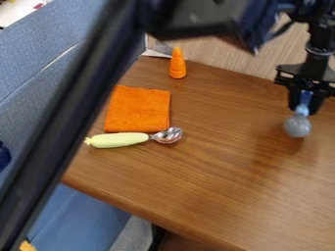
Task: Move the blue object to the upper right part of the table
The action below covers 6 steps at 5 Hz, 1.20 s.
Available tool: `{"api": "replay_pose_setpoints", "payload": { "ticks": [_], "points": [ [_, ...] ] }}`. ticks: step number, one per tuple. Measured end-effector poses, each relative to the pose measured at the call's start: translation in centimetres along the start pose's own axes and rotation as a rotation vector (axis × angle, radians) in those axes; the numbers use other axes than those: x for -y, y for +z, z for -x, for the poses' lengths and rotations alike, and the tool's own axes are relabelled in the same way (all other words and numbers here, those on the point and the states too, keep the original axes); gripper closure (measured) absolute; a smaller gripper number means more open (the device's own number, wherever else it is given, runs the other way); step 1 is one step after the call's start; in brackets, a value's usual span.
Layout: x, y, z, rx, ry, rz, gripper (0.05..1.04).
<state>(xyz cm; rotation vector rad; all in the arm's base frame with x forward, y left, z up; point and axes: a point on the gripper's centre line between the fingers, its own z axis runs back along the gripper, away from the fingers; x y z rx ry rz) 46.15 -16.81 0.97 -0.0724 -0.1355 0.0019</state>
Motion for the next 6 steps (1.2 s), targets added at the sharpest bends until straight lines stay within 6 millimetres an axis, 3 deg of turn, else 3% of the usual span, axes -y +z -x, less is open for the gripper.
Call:
{"api": "replay_pose_setpoints", "payload": {
  "ticks": [2, 3, 4, 5, 6],
  "points": [
    [0.4, -1.5, -0.4, -0.002, 0.047, -0.044, 0.706],
    [0.4, -1.9, -0.2, -0.022, 0.041, -0.049, 0.660],
    [0.6, -1.9, -0.1, -0.058, 0.048, -0.039, 0.341],
    [0.3, -1.5, -0.4, -0.055, 0.052, -0.029, 0.107],
    [-0.5, -1.7, -0.5, -0.060, 0.070, -0.030, 0.081]
  ]
}}
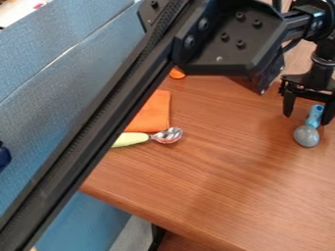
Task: Move the blue object to the upper right part of the table
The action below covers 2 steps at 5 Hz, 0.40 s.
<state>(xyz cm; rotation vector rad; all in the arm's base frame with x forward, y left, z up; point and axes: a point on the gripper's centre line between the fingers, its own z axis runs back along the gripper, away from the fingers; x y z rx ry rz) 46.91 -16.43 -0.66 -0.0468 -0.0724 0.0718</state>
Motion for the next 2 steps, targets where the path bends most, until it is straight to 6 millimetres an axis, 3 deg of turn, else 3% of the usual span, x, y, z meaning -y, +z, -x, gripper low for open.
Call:
{"api": "replay_pose_setpoints", "payload": {
  "ticks": [1, 2],
  "points": [
    [-0.4, -0.7, 0.4, -0.015, -0.012, -0.004, 0.084],
    [-0.5, 2.2, 0.1, 0.049, -0.034, 0.035, 0.084]
  ]
}}
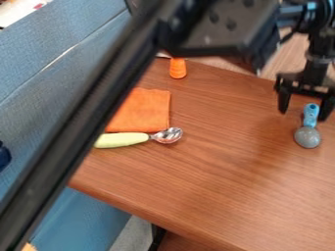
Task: Move the blue object to the upper right part of the table
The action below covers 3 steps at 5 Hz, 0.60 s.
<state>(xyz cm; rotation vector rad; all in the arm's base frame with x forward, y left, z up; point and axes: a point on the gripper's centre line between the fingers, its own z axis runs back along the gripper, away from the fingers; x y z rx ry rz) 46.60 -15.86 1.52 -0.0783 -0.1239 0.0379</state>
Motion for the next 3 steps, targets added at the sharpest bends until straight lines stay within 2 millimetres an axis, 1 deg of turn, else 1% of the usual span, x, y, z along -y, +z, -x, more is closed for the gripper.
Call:
{"api": "replay_pose_setpoints", "payload": {
  "ticks": [1, 2, 3],
  "points": [
    [-0.6, 2.7, -0.6, 0.069, -0.017, 0.022, 0.084],
    [-0.6, 4.0, -0.7, 0.101, -0.037, 0.039, 0.084],
    [-0.5, 4.2, -0.8, 0.107, -0.037, 0.041, 0.084]
  ]
}}
